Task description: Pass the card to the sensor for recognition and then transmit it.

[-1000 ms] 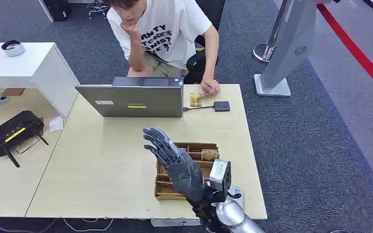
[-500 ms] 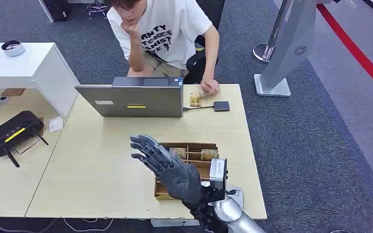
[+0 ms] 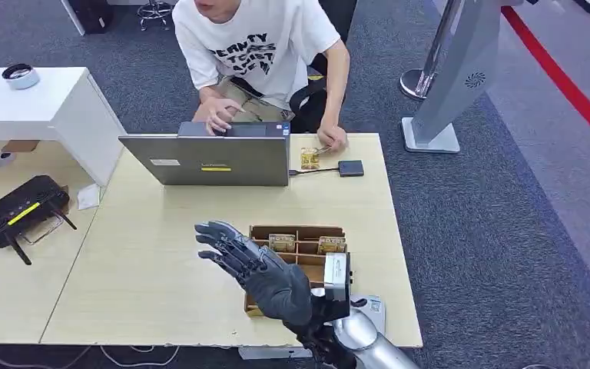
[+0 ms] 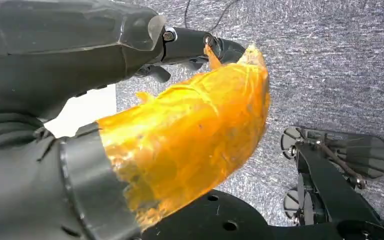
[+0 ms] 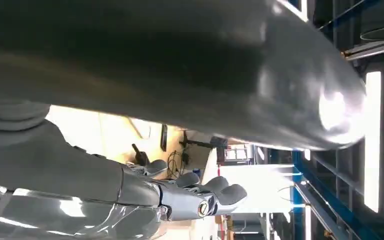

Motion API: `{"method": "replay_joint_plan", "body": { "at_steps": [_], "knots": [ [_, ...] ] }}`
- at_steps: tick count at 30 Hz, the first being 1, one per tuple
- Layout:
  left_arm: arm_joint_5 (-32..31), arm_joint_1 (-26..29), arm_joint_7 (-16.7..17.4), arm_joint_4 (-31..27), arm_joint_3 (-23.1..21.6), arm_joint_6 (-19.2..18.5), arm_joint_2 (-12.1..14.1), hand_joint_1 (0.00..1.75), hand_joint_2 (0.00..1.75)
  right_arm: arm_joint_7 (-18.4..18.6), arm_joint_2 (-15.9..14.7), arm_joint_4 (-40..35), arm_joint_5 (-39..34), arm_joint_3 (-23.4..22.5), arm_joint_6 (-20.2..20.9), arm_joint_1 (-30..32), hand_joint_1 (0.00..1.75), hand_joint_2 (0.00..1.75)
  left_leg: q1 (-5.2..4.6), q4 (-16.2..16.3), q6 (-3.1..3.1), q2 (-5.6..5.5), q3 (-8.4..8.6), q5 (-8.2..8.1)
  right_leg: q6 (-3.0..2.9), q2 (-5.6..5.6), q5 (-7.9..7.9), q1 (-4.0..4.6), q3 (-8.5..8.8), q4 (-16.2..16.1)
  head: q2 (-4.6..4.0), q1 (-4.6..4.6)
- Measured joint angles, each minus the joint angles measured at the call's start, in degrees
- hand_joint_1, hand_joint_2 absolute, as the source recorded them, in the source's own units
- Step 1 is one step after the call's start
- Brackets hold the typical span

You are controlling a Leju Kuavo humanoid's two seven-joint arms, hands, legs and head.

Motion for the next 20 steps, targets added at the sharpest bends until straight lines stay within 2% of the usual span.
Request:
{"method": "replay_joint_plan", "body": {
  "at_steps": [7,13,20],
  "knots": [
    [-1.71,-0.01,0.04,0.00,0.00,0.77,-0.09,0.00,0.00,-1.71,-0.59,-0.52,0.35,-0.09,0.20,1.02,0.00,0.00,0.00,0.00,0.00,0.00,0.02,0.00,0.00,0.00,0.00,0.00,-0.02,0.00,0.00,-0.02],
    [-4.13,-0.13,0.26,0.00,-0.11,2.95,-1.33,0.00,0.00,-3.78,-3.56,-5.62,1.58,-2.78,1.09,7.34,0.00,0.00,-0.02,0.00,0.01,0.02,0.00,-0.05,0.01,0.01,-0.01,-0.02,-0.02,-0.02,0.00,-0.02],
    [-4.90,-0.40,-0.09,0.00,-0.35,3.02,-2.21,0.00,0.00,-4.46,-5.46,-9.68,1.81,-5.99,2.34,11.46,0.00,0.00,-0.03,0.00,0.03,0.02,0.02,-0.07,0.01,0.02,-0.01,-0.01,-0.02,-0.04,0.00,-0.02]
  ]
}}
